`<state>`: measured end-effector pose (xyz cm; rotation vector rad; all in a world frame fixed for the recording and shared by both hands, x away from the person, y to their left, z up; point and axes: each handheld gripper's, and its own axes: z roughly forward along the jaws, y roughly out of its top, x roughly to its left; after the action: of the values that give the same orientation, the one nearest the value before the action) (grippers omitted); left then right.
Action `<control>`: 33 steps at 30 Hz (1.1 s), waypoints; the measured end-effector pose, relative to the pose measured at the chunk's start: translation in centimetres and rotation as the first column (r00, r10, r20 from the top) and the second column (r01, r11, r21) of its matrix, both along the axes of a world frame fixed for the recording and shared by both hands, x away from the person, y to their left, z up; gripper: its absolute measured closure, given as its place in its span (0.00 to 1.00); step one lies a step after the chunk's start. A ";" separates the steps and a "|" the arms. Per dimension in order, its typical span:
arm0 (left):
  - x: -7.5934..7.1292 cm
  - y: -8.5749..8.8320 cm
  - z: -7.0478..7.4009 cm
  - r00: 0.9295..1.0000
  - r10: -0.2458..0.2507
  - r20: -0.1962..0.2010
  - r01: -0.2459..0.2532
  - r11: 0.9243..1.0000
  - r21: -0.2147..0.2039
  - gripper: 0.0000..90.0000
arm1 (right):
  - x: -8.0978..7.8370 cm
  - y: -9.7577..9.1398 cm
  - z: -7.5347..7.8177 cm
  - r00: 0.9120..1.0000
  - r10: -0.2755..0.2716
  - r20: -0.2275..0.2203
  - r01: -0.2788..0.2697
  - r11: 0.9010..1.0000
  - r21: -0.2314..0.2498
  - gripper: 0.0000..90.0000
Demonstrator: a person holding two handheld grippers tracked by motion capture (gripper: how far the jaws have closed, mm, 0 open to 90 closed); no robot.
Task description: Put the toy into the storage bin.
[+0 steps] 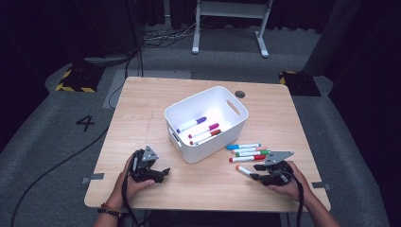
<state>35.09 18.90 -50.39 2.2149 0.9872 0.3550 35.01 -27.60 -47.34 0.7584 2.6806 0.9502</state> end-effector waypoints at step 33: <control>0.0 -0.1 0.0 1.000 0.005 0.000 -0.005 1.000 -0.005 0.17 | -2.0 -1.8 -0.7 1.000 -0.015 0.027 0.012 0.996 0.091 0.83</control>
<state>35.08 18.84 -50.41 2.2080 0.9929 0.3545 33.04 -29.45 -47.99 0.7748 2.6209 1.0777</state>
